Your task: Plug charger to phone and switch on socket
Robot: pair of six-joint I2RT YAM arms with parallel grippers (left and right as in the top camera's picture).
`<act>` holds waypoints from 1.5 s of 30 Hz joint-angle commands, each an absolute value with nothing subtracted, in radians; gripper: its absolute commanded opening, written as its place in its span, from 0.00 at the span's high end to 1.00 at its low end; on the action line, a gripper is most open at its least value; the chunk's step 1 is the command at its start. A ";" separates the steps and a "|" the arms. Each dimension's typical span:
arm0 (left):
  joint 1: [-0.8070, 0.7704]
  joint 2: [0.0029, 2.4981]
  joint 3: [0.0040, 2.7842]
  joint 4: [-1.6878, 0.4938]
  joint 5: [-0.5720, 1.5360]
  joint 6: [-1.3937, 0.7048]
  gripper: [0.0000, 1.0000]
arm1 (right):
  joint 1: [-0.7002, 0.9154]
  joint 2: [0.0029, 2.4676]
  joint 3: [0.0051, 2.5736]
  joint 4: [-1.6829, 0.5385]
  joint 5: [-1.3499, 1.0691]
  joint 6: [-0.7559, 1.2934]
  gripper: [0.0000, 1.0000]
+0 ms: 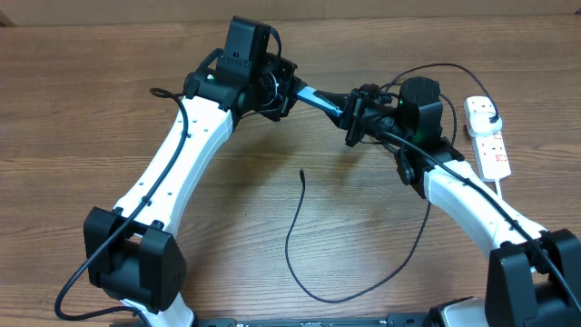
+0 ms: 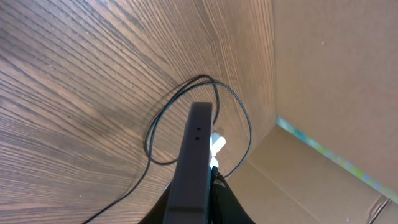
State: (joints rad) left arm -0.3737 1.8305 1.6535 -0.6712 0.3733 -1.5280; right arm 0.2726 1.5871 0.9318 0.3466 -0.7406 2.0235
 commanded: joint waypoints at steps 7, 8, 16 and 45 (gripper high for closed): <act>-0.383 1.806 1.649 -0.689 0.389 -1.466 0.96 | 0.276 1.580 0.949 0.373 -0.761 2.117 0.55; -0.383 1.806 1.649 -0.677 0.397 -1.455 0.96 | 0.276 1.580 0.949 0.373 -0.761 2.117 0.53; -0.339 1.806 1.649 -0.611 0.467 -1.309 0.96 | 0.263 1.580 0.949 0.373 -0.767 2.065 0.24; 0.133 1.807 1.649 -0.590 1.167 -0.626 0.96 | 0.154 1.580 1.378 -0.560 -0.602 0.689 0.01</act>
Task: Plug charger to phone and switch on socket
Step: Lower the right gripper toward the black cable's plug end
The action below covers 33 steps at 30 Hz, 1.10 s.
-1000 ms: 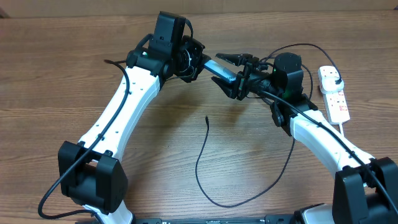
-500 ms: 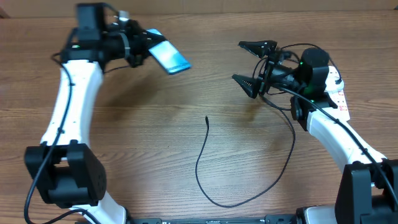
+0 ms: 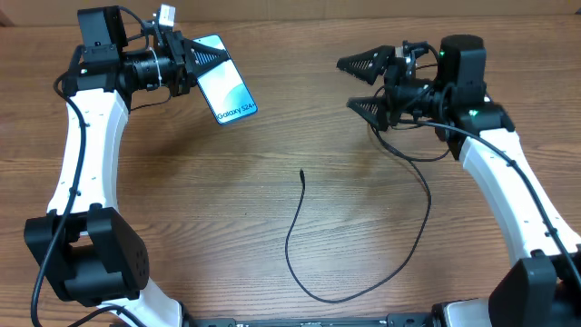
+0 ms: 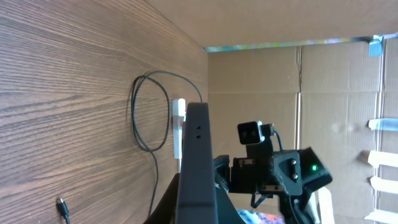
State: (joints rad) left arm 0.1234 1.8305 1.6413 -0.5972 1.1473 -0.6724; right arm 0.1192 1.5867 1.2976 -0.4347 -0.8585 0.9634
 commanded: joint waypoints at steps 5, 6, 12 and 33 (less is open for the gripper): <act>0.133 1.807 1.649 -0.590 1.137 -0.627 0.96 | 0.325 1.612 1.387 -0.781 -0.130 0.593 0.00; 0.134 1.807 1.649 -0.590 1.137 -0.627 0.96 | 0.383 1.639 1.387 -0.809 -0.052 0.594 0.00; 0.139 1.807 1.649 -0.591 1.137 -0.600 0.96 | 0.528 1.793 1.385 -0.874 0.089 0.604 0.00; 0.171 1.807 1.649 -0.602 1.155 -0.543 0.96 | 0.799 2.012 1.340 -0.809 0.154 0.714 0.09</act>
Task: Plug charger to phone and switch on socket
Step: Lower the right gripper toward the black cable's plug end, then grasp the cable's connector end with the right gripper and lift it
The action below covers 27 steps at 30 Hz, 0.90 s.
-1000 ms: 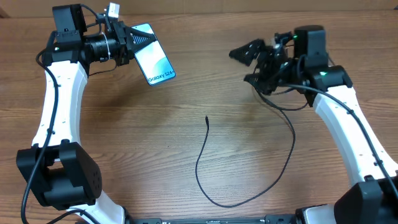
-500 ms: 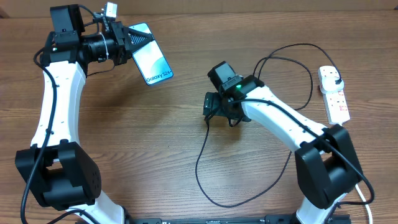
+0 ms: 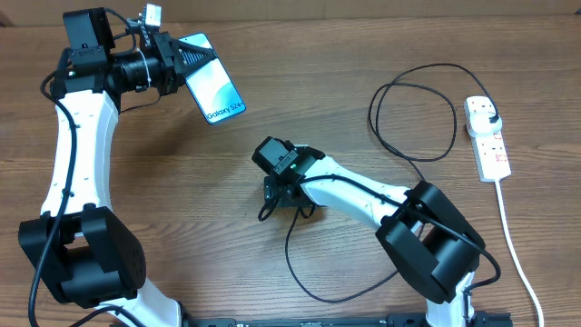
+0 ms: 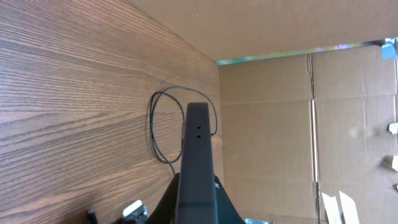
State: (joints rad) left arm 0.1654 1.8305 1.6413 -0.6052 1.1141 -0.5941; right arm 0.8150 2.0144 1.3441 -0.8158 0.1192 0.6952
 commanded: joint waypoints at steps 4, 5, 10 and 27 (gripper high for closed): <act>0.171 1.807 1.649 -0.616 1.179 -0.493 0.96 | 0.769 2.012 1.340 -0.765 0.157 0.707 0.27; 0.171 1.807 1.649 -0.619 1.180 -0.493 0.96 | 0.759 2.012 1.340 -0.756 0.157 0.706 0.31; 0.171 1.807 1.649 -0.624 1.179 -0.493 0.96 | 0.729 2.013 1.340 -0.757 0.147 0.706 0.75; 0.171 1.807 1.649 -0.604 1.145 -0.516 0.96 | 0.591 1.964 1.482 -0.671 -0.855 0.492 0.96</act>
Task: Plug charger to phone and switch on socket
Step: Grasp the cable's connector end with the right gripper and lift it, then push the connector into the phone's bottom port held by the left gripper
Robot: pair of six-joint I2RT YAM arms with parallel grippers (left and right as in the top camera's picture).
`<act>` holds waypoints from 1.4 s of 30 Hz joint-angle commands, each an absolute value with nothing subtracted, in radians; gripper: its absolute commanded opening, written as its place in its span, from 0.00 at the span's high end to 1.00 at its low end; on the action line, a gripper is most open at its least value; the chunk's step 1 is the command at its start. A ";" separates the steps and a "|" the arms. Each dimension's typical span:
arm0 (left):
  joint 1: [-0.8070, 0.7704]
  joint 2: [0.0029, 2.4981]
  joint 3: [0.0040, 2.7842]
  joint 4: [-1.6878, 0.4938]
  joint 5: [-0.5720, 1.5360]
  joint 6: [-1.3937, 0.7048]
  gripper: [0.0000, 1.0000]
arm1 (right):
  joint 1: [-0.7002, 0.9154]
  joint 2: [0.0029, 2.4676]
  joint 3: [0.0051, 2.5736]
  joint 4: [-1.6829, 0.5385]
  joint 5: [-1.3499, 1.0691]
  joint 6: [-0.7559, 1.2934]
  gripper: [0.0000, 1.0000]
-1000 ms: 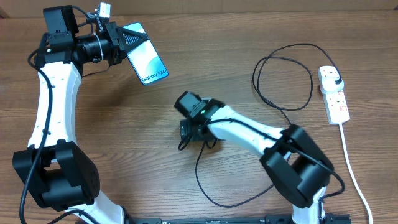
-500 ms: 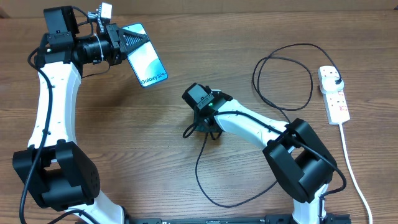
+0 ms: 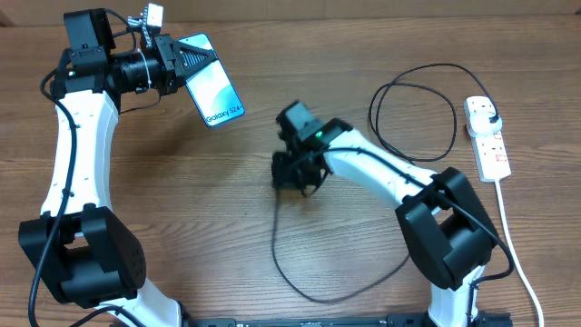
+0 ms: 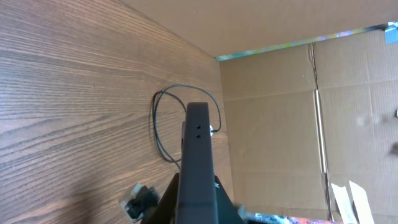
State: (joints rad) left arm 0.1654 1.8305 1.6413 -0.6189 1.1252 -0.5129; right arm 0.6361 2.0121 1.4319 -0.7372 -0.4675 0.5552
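The phone (image 3: 216, 91), blue screen marked Galaxy S24, hangs above the table's far left with my left gripper (image 3: 186, 62) shut on its upper end. In the left wrist view the phone (image 4: 198, 155) is seen edge-on, rising from my left gripper (image 4: 198, 193). My right gripper (image 3: 295, 174) is low at mid table over the free end of the black charger cable (image 3: 276, 243); the plug tip is hidden under it. The cable runs in a loop (image 3: 413, 109) to the white socket strip (image 3: 486, 138) at the right.
A white lead (image 3: 508, 245) runs from the socket strip towards the front right edge. The cable's long slack curves across the front of the table (image 3: 345, 295). Cardboard walls (image 4: 273, 124) stand behind the table.
My right gripper has moved a little farther back and to the right at mid table, and the cable's free run has shifted left with it. The left gripper and phone have not moved.
Both grippers first met at the back middle around the phone. Then my left gripper held the phone at the far left while the right stood open at the back right. The right gripper was then down on the cable's tip, and now the cable end has shifted with it.
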 commanded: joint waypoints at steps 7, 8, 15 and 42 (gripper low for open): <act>0.172 1.807 1.649 -0.293 1.206 -0.816 0.96 | 0.464 1.964 1.482 -0.211 -1.295 0.773 0.96; 0.172 1.807 1.649 -0.252 1.206 -0.854 0.96 | 0.454 1.964 1.482 -0.166 -1.309 0.831 0.96; 0.170 1.807 1.649 -0.061 1.163 -1.117 0.96 | 0.430 1.964 1.482 0.202 -1.354 1.233 0.96; 0.141 1.807 1.649 -0.076 1.209 -1.217 0.96 | 0.430 1.964 1.482 0.871 -1.280 1.668 0.96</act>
State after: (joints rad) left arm 0.1585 1.8309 1.6329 -0.0666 1.1790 -1.2537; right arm 0.4324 1.9919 1.4689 0.8249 -1.2934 1.6711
